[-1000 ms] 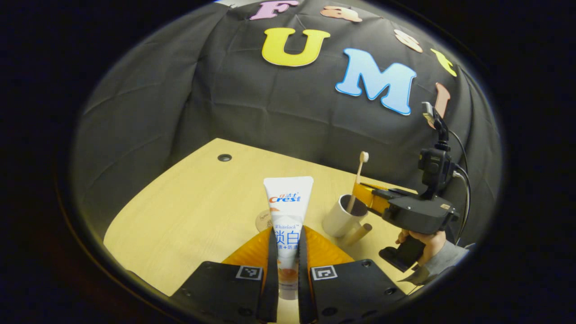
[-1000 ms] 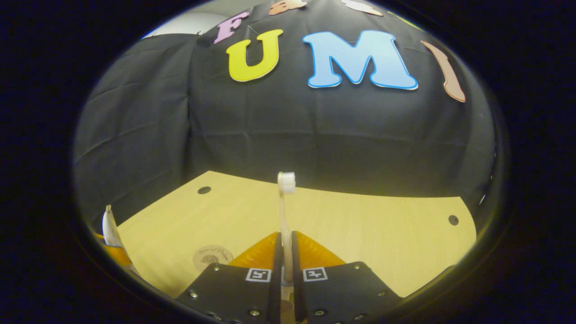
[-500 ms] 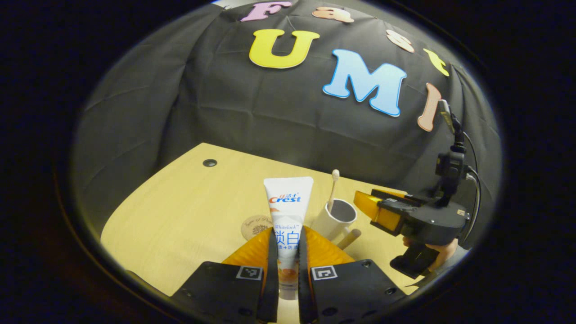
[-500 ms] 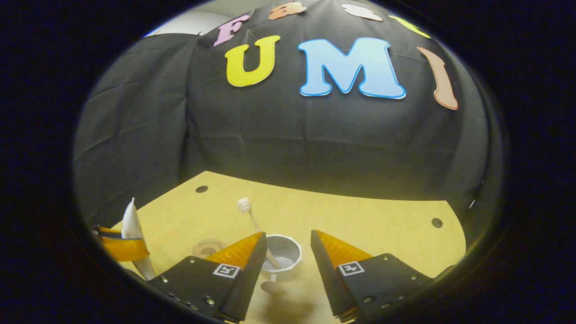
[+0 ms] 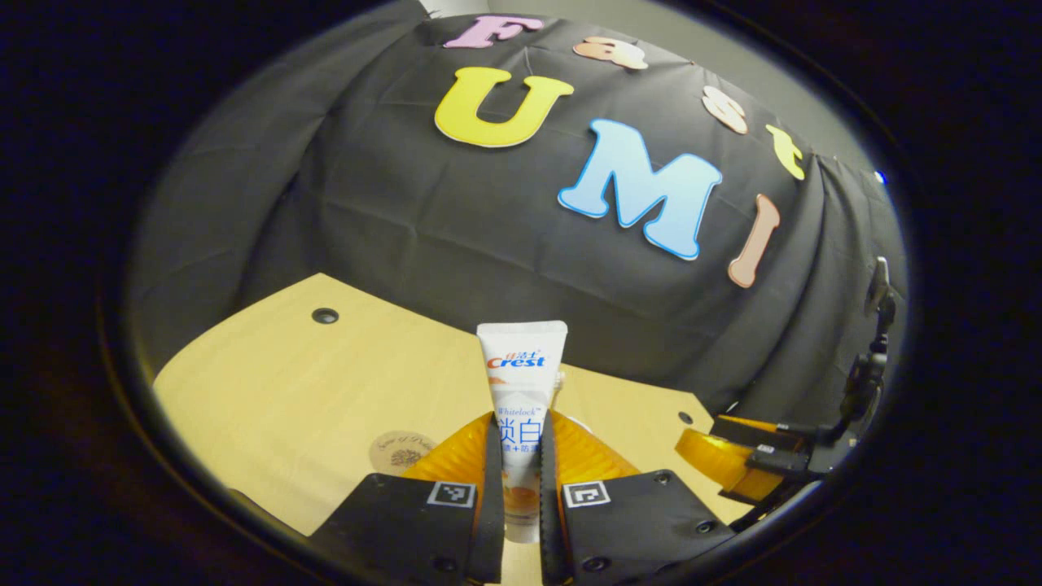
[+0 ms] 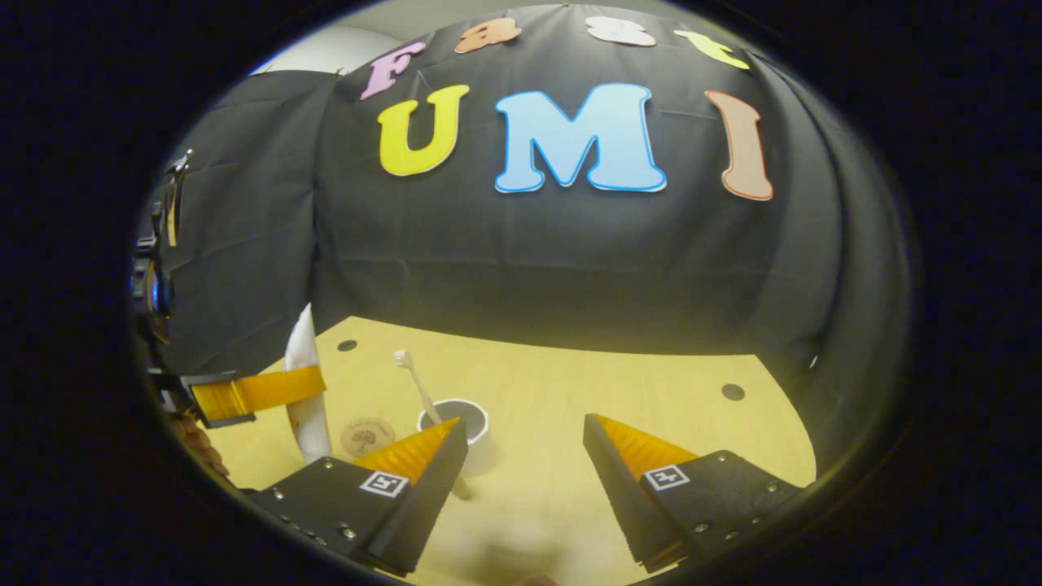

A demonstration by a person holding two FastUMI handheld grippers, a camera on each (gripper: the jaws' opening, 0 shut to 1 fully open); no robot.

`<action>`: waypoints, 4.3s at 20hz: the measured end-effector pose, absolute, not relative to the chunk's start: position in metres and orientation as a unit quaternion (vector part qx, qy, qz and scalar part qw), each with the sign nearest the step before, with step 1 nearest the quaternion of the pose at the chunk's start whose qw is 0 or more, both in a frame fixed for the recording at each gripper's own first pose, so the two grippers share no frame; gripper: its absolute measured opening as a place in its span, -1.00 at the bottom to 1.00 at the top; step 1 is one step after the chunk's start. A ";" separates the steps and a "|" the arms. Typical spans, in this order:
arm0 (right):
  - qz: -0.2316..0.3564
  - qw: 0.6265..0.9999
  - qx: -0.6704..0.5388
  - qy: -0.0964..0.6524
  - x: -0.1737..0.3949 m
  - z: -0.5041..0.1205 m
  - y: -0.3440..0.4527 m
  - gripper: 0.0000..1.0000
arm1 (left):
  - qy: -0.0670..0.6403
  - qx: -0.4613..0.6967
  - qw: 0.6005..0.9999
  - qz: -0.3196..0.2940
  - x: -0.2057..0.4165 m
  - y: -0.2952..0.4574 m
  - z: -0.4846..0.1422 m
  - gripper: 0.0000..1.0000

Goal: Put the toothbrush and toothpaste on the desktop into the cup, then pick up the cup and place it on the coaster on the desktop.

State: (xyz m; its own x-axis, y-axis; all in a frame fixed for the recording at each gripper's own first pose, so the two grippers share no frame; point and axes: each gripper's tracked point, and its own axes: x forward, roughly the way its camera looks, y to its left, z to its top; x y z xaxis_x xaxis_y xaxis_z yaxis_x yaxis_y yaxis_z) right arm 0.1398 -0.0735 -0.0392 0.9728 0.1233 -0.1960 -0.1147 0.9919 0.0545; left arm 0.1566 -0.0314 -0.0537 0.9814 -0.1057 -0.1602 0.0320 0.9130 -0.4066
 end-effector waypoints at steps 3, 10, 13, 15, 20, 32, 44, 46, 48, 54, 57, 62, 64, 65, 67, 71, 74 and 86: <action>0.044 0.991 0.033 0.120 0.127 -0.051 -0.092 0.79 | 0.056 -0.228 0.970 -0.055 0.180 -0.044 -0.041 -0.51; 0.015 0.983 0.063 0.172 0.113 -0.084 -0.117 0.79 | 0.012 -0.269 0.959 -0.085 0.224 -0.069 -0.042 -0.50; 0.008 0.981 0.055 0.184 0.106 -0.091 -0.124 0.79 | -0.017 -0.246 0.966 -0.080 0.241 -0.073 -0.045 -0.51; 0.006 0.980 0.054 0.191 0.105 -0.096 -0.128 0.79 | -0.035 -0.224 0.970 -0.083 0.251 -0.081 -0.047 -0.51; 0.001 0.976 0.075 0.203 0.105 -0.102 -0.134 0.79 | -0.056 -0.168 0.980 -0.086 0.259 -0.095 -0.056 -0.54; 0.025 0.976 0.074 0.205 0.109 -0.103 -0.123 0.79 | -0.050 -0.129 0.985 -0.106 0.245 -0.109 -0.050 0.89; 0.077 0.972 0.052 0.215 0.117 -0.099 -0.064 0.79 | -0.033 -0.102 0.991 -0.079 0.215 -0.063 -0.039 0.94; 0.087 0.970 0.039 0.222 0.122 -0.101 -0.051 0.79 | -0.026 -0.099 0.992 -0.070 0.208 -0.050 -0.040 0.94; 0.098 0.969 0.028 0.226 0.126 -0.103 -0.037 0.79 | -0.021 -0.097 0.993 -0.059 0.202 -0.035 -0.042 0.94; 0.120 0.962 -0.009 0.244 0.142 -0.113 0.001 0.79 | -0.010 -0.096 0.995 -0.030 0.183 0.005 -0.047 0.94; 0.123 0.959 -0.027 0.253 0.154 -0.119 0.013 0.79 | -0.006 -0.100 0.995 -0.017 0.174 0.024 -0.051 0.94; 0.114 0.951 -0.046 0.284 0.175 -0.135 0.023 0.79 | 0.013 -0.115 0.993 -0.001 0.161 0.048 -0.063 0.94; 0.109 0.945 -0.048 0.304 0.177 -0.141 0.024 0.79 | 0.016 -0.116 0.993 0.004 0.155 0.056 -0.067 0.94; 0.107 0.943 -0.044 0.312 0.177 -0.143 0.024 0.79 | 0.018 -0.117 0.993 0.007 0.154 0.060 -0.070 1.00; 0.105 0.939 -0.037 0.325 0.180 -0.148 0.023 0.79 | 0.027 -0.121 0.992 0.013 0.150 0.069 -0.078 1.00; 0.095 0.926 -0.040 0.363 0.182 -0.161 0.023 0.77 | 0.038 -0.139 0.989 0.027 0.140 0.084 -0.088 0.95; 0.092 0.914 -0.046 0.393 0.184 -0.172 0.022 0.77 | 0.042 -0.145 0.988 0.033 0.135 0.090 -0.092 0.94; 0.069 0.894 -0.067 0.438 0.193 -0.191 0.018 0.22 | 0.056 -0.162 0.984 0.043 0.126 0.101 -0.107 0.94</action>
